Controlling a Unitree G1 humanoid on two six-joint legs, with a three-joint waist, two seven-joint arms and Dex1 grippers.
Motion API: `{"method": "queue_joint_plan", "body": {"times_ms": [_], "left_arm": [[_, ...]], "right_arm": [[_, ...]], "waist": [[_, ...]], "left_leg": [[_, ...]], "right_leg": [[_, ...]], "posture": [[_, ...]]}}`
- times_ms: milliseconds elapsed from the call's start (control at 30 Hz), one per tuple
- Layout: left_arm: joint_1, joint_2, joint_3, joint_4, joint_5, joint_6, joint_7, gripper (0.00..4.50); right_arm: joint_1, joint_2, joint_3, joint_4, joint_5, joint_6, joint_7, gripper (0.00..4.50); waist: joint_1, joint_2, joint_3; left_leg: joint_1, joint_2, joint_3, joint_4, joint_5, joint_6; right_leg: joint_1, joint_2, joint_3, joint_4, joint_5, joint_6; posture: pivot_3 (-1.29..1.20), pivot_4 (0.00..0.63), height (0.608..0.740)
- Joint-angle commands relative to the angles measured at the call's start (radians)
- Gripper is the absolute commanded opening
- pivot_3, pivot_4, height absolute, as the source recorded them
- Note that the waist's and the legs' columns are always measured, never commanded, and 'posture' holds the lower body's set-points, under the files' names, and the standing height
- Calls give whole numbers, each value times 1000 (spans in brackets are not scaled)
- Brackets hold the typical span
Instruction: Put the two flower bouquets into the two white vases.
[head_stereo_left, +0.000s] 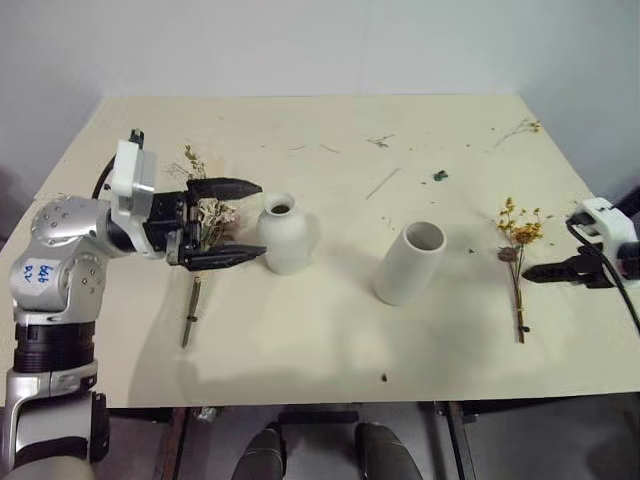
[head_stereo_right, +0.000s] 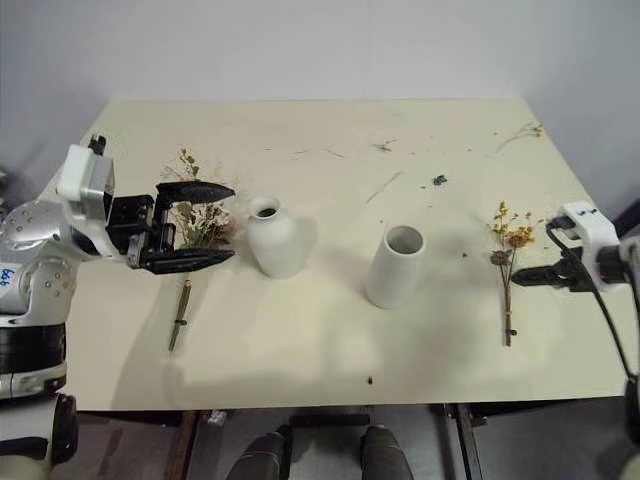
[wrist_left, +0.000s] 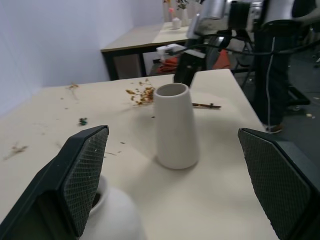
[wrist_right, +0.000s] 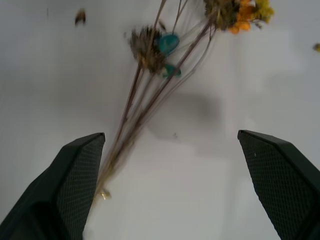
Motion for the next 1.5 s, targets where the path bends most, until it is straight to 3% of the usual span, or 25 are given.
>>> {"method": "queue_joint_plan", "body": {"times_ms": [33,233,433,533,933,1167,1367,1433,1500], "left_arm": [[21,23,48,-67,-40,17,28,4428],[63,35,76,-114,-56,30,58,4428],[69,38,80,-136,-58,33,83,4428],[66,45,83,-143,-62,38,86,4500],[-14,39,40,-115,-53,44,93,4500],[-62,30,10,-44,-31,10,71,4500],[-94,25,-2,18,-14,-18,43,4500],[-105,25,-7,41,-7,-28,30,4500],[-121,23,-15,71,3,-38,16,4500]], "right_arm": [[-69,42,-7,60,-16,57,-24,4500],[-159,101,-8,173,-44,88,-80,4500],[-154,144,47,234,-107,55,-97,4500],[-160,158,50,248,-121,43,-90,3886],[-173,176,11,266,-135,34,-90,15],[-168,144,-213,126,-4,-162,-96,15],[-75,207,-544,-251,219,-400,-169,15],[-15,256,-638,-422,325,-381,-186,15],[25,309,-722,-613,501,-244,-217,15]], "waist": [[1,0,0],[2,0,0],[6,-1,0],[4,-1,-1],[-2,-1,-1],[-2,-1,0],[1,0,0],[2,0,0],[3,0,0]], "left_leg": [[-1,1,0,1,0,0],[-7,1,0,5,0,0],[-7,1,0,6,0,0],[-7,1,0,8,0,0],[-6,5,-1,10,0,0],[-6,5,0,10,0,0],[-7,5,0,10,0,0],[-7,6,-1,10,0,0],[-7,6,-1,10,0,0]], "right_leg": [[-1,1,0,1,0,0],[-5,1,0,2,0,0],[-4,1,0,2,1,1],[-3,2,0,2,1,1],[-3,7,1,4,3,-1],[-4,8,4,6,3,-1],[-5,10,5,6,3,0],[-5,10,5,6,3,0],[-5,10,6,6,3,0]], "posture": [[0,150,740],[0,150,740],[0,150,740],[0,150,740],[0,150,740],[0,150,740],[0,150,740],[0,150,740],[0,150,740]]}}
